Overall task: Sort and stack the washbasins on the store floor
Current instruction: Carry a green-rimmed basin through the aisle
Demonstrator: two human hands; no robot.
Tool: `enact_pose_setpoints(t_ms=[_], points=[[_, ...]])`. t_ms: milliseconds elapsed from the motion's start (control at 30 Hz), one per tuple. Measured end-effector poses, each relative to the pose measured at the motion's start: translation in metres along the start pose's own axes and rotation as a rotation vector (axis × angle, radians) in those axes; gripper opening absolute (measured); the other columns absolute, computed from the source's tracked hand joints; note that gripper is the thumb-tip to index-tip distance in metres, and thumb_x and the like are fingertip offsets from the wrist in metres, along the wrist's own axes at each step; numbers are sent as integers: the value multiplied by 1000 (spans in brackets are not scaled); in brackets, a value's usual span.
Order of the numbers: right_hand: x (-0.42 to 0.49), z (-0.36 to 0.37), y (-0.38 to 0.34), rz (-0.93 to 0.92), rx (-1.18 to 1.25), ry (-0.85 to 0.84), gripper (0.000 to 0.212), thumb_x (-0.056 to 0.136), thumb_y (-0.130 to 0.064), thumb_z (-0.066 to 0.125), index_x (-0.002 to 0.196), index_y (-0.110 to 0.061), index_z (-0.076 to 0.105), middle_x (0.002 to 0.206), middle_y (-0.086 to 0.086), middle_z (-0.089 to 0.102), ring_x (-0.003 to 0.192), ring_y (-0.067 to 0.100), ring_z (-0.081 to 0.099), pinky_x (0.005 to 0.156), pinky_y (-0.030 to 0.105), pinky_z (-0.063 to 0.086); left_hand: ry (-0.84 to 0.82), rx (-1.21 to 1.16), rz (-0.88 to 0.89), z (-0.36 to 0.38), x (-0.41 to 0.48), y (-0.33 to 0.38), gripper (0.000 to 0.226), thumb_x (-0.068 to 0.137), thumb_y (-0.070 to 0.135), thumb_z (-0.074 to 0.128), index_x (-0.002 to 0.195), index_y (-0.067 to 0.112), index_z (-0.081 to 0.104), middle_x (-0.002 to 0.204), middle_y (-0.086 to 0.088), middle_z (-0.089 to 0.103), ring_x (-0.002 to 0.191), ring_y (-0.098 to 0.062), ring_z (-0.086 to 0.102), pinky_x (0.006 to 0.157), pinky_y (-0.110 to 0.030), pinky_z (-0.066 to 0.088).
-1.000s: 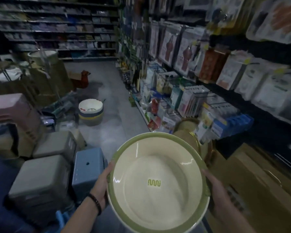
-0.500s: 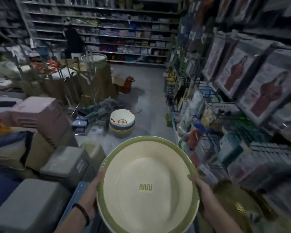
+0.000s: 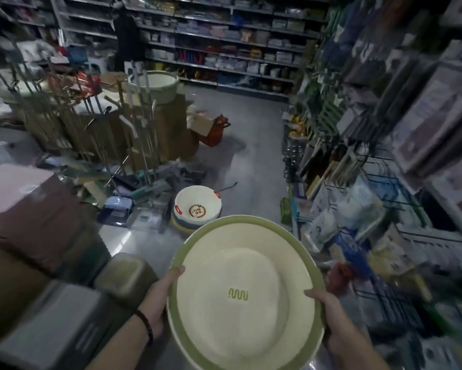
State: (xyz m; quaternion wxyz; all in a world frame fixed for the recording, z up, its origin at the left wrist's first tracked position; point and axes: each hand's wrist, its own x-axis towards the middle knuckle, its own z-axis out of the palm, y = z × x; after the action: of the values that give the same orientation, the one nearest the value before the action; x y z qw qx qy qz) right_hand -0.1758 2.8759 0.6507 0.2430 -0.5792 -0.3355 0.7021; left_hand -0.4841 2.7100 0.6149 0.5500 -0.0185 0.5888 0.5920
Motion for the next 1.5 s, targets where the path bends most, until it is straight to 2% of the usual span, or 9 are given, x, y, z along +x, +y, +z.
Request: enact_pose_setpoints(t_ms=[67, 200, 367, 467, 700, 800, 967, 1233, 1500], points=[[50, 12, -30, 11, 2, -8, 36, 81, -11, 71, 116, 0, 74, 82, 21, 79, 86, 41, 69, 70, 41, 50, 25, 15, 12, 22, 37, 28, 42, 96, 41, 65, 117, 6, 74, 105, -24, 77, 98, -42, 72, 104, -57, 50], [174, 35, -85, 94, -68, -49, 72, 63, -14, 79, 131, 4, 67, 109, 26, 75, 99, 44, 66, 77, 44, 52, 76, 41, 15, 56, 121, 74, 34, 93, 25, 66, 120, 5, 69, 107, -25, 76, 103, -46, 70, 103, -60, 50], [312, 82, -173, 132, -221, -125, 25, 84, 4, 66, 107, 1, 72, 74, 17, 76, 87, 40, 67, 75, 42, 52, 186, 13, -57, 94, 217, 132, 23, 82, 3, 68, 105, 2, 66, 110, -32, 71, 103, -46, 66, 101, -61, 49], [386, 122, -221, 134, -342, -193, 26, 86, 6, 62, 109, 3, 73, 69, 11, 75, 85, 37, 66, 72, 39, 51, 235, -1, -106, 99, 278, 163, 56, 56, 9, 77, 109, -7, 65, 122, -38, 63, 104, -49, 66, 104, -65, 48], [542, 248, -287, 214, -421, -272, 39, 50, -7, 66, 88, -4, 70, 74, 12, 67, 74, 33, 62, 64, 35, 48, 328, -32, -130, 85, 433, 230, 35, 86, -10, 51, 115, -8, 69, 102, -29, 74, 85, -44, 68, 73, -53, 59], [617, 300, -289, 266, -460, -236, 35, 59, -5, 68, 94, -3, 70, 81, 13, 67, 80, 35, 62, 69, 37, 48, 336, -34, -178, 62, 518, 255, 39, 85, -9, 51, 120, -4, 68, 109, -27, 73, 102, -47, 66, 87, -57, 58], [754, 369, -271, 377, -496, -145, 29, 71, 2, 63, 99, -1, 69, 89, 13, 68, 89, 38, 62, 77, 42, 49, 344, -9, -204, 28, 658, 285, 34, 83, -7, 55, 113, 4, 67, 93, -17, 71, 81, -33, 61, 63, -36, 51], [960, 451, -208, 386, -598, -215, 40, 52, -5, 64, 91, -4, 72, 87, 12, 70, 86, 36, 62, 77, 41, 50, 440, 4, -208, -27, 849, 243, 57, 89, -8, 52, 136, 23, 55, 122, -15, 69, 109, -39, 67, 82, -52, 61], [1085, 481, -126, 417, -800, -277, 52, 66, -9, 69, 118, -6, 73, 114, 19, 75, 104, 41, 69, 99, 55, 56, 593, -49, -269, -55, 944, 176, 67, 90, -4, 56, 146, 31, 50, 127, -8, 67, 112, -37, 64, 95, -60, 56]])
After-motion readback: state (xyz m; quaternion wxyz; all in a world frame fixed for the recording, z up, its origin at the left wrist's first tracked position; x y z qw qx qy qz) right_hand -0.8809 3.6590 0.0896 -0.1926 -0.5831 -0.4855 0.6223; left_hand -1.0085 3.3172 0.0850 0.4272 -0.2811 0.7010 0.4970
